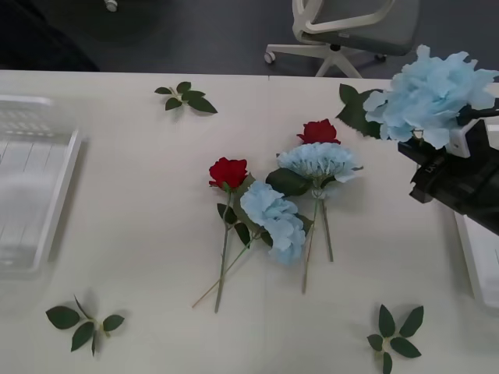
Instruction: Put the red flowers into the right box and the blue flowers into the left box
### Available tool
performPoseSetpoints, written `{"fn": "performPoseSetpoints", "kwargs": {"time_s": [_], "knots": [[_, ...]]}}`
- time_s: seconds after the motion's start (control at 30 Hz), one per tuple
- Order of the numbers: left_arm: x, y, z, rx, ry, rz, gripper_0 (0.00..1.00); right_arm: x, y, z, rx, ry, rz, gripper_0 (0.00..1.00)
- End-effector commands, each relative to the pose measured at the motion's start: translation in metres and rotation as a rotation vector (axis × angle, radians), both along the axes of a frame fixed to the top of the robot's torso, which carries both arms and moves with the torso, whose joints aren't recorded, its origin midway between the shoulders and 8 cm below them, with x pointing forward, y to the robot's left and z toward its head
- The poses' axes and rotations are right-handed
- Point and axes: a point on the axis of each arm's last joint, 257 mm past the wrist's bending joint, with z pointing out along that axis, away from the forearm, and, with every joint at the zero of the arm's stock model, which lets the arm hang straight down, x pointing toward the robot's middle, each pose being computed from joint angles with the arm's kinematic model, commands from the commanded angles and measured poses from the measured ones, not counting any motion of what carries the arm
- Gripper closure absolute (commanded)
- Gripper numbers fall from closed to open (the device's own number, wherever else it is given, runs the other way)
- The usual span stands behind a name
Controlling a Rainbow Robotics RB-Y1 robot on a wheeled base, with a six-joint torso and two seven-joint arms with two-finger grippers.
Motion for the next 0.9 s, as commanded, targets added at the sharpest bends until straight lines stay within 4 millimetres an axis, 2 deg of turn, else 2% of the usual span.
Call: {"fn": "performPoseSetpoints", "kwargs": {"time_s": [0.03, 0.2, 0.4, 0.53, 0.7, 0.9], "knots": [[0.013, 0.020, 0.052, 0.101, -0.075, -0.032, 1.00, 0.003, 0.035, 0.033, -0.050, -0.113, 0.097, 1.00], [0.027, 0.018, 0.074, 0.136, -0.114, -0.043, 1.00, 0.002, 0.070, 0.043, -0.096, -0.164, 0.185, 1.00], [0.038, 0.017, 0.086, 0.202, -0.106, -0.042, 1.00, 0.002, 0.110, 0.057, -0.111, -0.269, 0.272, 1.00], [0.037, 0.020, 0.080, 0.240, -0.071, -0.034, 1.00, 0.008, 0.136, 0.062, -0.101, -0.322, 0.323, 1.00], [0.029, 0.028, 0.060, 0.228, -0.008, -0.013, 1.00, 0.014, 0.183, 0.063, -0.056, -0.360, 0.405, 1.00], [0.022, 0.040, 0.037, 0.204, 0.040, 0.020, 1.00, 0.012, 0.226, 0.056, 0.004, -0.231, 0.474, 1.00]]}}
